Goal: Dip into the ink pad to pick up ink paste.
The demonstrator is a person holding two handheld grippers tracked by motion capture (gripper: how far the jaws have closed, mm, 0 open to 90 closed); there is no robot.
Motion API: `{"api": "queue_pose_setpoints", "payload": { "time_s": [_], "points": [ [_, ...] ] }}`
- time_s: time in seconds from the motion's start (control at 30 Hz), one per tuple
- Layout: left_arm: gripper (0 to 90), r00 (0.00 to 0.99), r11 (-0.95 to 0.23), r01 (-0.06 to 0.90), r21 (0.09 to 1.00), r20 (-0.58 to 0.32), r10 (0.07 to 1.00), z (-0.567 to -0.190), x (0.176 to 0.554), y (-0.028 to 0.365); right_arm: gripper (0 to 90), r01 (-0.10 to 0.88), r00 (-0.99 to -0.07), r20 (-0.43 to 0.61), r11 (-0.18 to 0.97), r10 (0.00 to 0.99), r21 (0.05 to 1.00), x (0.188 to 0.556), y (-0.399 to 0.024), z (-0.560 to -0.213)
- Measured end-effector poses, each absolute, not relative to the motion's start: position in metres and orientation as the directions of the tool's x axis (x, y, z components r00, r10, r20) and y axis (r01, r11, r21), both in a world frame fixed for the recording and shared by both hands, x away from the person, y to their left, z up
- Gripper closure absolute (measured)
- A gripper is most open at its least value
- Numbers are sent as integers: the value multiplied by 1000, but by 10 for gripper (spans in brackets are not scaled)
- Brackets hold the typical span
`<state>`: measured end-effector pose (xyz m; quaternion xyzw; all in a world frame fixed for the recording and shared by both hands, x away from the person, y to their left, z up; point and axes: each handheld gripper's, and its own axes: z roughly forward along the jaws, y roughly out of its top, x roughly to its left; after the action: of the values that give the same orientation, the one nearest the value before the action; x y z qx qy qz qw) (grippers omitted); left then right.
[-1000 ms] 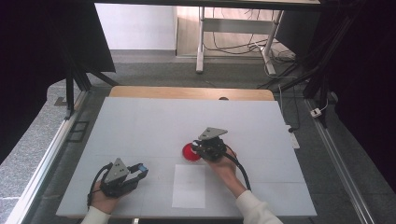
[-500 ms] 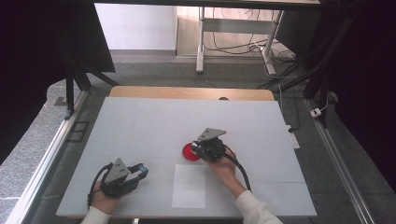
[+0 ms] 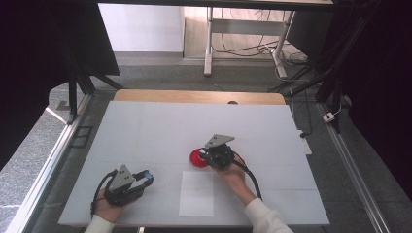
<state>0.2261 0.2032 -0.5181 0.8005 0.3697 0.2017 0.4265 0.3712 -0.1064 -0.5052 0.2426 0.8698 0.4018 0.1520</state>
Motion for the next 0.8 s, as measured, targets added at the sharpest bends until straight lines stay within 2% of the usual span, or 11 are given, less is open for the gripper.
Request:
{"api": "queue_pose_setpoints", "payload": {
  "time_s": [0.47,0.8],
  "points": [
    [653,645,-364,420,831,9,764,-518,226,203,759,286,-834,-93,572,543,769,369,-105,-506],
    [653,644,-361,423,831,4,765,-518,227,204,756,300,-826,-51,515,562,803,371,-112,-497]
  ]
}}
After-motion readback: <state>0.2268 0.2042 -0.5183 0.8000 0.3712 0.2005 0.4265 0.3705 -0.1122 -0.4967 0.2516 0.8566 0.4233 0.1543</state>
